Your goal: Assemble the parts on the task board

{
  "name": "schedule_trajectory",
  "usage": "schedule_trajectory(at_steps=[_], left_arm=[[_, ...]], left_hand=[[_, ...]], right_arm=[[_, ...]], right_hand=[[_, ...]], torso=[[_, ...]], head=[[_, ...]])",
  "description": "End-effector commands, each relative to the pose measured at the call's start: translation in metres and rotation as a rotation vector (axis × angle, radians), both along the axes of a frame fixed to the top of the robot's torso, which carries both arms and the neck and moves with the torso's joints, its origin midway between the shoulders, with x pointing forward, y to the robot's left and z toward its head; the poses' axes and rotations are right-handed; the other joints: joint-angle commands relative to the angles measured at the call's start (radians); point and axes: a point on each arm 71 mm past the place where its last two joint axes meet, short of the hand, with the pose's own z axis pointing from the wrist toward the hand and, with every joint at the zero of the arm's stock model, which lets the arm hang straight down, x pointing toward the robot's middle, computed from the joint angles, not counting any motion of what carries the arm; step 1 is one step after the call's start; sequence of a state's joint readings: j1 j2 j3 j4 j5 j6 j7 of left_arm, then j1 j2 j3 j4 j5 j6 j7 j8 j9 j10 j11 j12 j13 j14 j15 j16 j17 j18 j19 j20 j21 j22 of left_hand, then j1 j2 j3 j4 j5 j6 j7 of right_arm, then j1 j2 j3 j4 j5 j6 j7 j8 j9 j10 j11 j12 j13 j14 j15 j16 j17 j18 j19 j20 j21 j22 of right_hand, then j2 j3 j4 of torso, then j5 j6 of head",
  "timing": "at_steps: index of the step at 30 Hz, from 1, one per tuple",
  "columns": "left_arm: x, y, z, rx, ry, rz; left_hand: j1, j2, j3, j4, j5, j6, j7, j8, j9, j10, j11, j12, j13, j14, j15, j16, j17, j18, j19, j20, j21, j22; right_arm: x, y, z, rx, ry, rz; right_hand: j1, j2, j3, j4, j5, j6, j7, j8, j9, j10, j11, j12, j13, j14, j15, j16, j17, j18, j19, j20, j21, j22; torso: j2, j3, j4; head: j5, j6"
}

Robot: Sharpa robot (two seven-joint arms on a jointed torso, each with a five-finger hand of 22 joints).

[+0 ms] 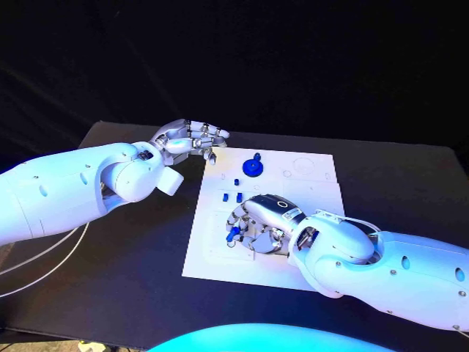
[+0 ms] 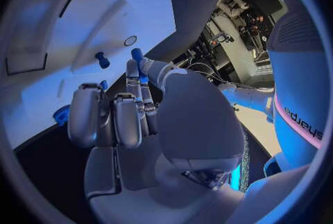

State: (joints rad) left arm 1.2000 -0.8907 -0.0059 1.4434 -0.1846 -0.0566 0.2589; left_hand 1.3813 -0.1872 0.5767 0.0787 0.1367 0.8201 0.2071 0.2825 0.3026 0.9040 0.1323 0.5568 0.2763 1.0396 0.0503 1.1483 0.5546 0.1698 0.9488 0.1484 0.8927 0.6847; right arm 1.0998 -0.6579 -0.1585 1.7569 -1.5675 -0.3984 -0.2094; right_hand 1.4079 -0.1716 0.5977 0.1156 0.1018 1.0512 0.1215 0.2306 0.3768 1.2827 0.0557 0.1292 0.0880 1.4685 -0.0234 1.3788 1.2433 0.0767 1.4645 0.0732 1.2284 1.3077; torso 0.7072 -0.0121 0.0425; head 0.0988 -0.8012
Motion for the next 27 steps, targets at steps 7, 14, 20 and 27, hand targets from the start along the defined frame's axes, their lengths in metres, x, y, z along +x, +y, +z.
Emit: schedule_trajectory(at_steps=[7,14,20,27], left_arm=[[-0.001,-0.003,0.001,-0.012,0.0,-0.02],[-0.001,-0.002,0.001,-0.011,0.001,-0.019],[-0.001,-0.001,0.001,-0.011,0.001,-0.017],[-0.001,-0.001,0.001,-0.011,0.001,-0.018]], left_hand=[[-0.005,0.007,-0.004,0.003,0.002,-0.006,0.0,0.004,-0.002,-0.003,0.0,0.006,-0.001,0.001,0.008,0.005,0.001,0.015,0.004,0.004,-0.005,-0.001],[-0.005,0.007,-0.004,0.003,0.002,-0.006,0.0,0.004,-0.002,-0.003,0.0,0.006,-0.001,0.001,0.008,0.005,0.001,0.015,0.004,0.004,-0.005,-0.001],[-0.005,0.007,-0.004,0.003,0.002,-0.006,0.0,0.004,-0.002,-0.003,0.0,0.006,-0.001,0.001,0.008,0.005,0.001,0.015,0.004,0.004,-0.005,-0.001],[-0.005,0.007,-0.004,0.003,0.002,-0.006,0.0,0.004,-0.002,-0.003,0.0,0.006,-0.001,0.001,0.008,0.005,0.001,0.015,0.004,0.004,-0.005,-0.001]], right_arm=[[-0.001,0.003,-0.008,-0.036,-0.014,0.028],[0.0,0.001,-0.012,-0.062,-0.002,0.026],[0.0,0.0,-0.014,-0.077,0.006,0.025],[0.001,0.0,-0.017,-0.094,0.005,0.016]], right_hand=[[-0.005,0.003,0.001,-0.007,0.002,0.009,0.001,0.006,0.029,0.0,-0.004,-0.006,0.0,0.036,-0.006,0.0,-0.001,-0.012,0.034,-0.006,0.002,0.078],[-0.006,0.003,0.001,-0.008,0.002,0.009,0.001,0.006,0.029,0.0,-0.004,-0.008,0.001,0.036,-0.006,0.001,0.0,-0.013,0.035,-0.006,0.004,0.079],[-0.006,0.003,0.001,-0.008,0.002,0.009,0.001,0.006,0.029,0.0,-0.004,-0.008,0.001,0.036,-0.006,0.001,0.0,-0.013,0.035,-0.006,0.004,0.079],[-0.006,0.003,0.001,-0.008,0.002,0.009,0.001,0.006,0.029,0.0,-0.004,-0.008,0.001,0.036,-0.006,0.001,0.0,-0.013,0.035,-0.006,0.004,0.079]], torso=[[0.0,-0.0001,0.0001],[0.0,-0.0001,-0.0011],[0.0,0.0003,-0.0007],[0.0,0.0007,-0.0008]], head=[[0.003,-0.002],[0.004,-0.003],[0.003,-0.004],[0.004,-0.004]])
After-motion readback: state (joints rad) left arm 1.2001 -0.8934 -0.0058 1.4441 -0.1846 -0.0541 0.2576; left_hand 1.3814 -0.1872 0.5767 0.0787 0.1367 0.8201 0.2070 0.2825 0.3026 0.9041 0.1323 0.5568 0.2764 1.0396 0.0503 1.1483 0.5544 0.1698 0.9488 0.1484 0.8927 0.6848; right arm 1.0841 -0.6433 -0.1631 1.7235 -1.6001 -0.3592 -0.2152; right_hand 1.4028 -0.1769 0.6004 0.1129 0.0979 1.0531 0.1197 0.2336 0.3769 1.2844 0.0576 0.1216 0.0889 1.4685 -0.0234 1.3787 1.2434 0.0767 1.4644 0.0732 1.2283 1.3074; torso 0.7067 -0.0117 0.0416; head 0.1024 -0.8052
